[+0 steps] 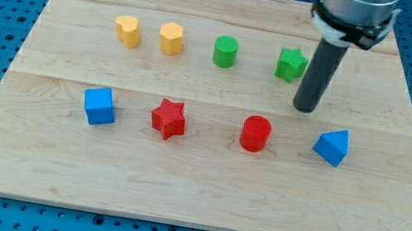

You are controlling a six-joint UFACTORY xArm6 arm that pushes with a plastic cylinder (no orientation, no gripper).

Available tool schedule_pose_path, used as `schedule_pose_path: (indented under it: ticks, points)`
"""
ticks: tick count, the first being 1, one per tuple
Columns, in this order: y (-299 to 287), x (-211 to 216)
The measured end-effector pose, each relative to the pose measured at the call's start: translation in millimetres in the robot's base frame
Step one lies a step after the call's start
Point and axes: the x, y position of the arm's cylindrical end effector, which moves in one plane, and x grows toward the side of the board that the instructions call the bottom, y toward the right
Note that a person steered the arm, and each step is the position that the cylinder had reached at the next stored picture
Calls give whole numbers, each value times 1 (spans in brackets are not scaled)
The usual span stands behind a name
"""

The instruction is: Push the red circle to the blue triangle

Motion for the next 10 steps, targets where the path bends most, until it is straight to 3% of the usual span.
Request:
schedule_pose_path:
  ticks: [1, 2, 3, 4, 5, 6, 7, 8, 10]
  points:
    - [24, 34]
    - [17, 14]
    - [-1, -33]
    - [-108, -38]
    - [-139, 7]
    - [-121, 41]
    - [-70, 52]
    - [-63, 43]
    - [-26, 82]
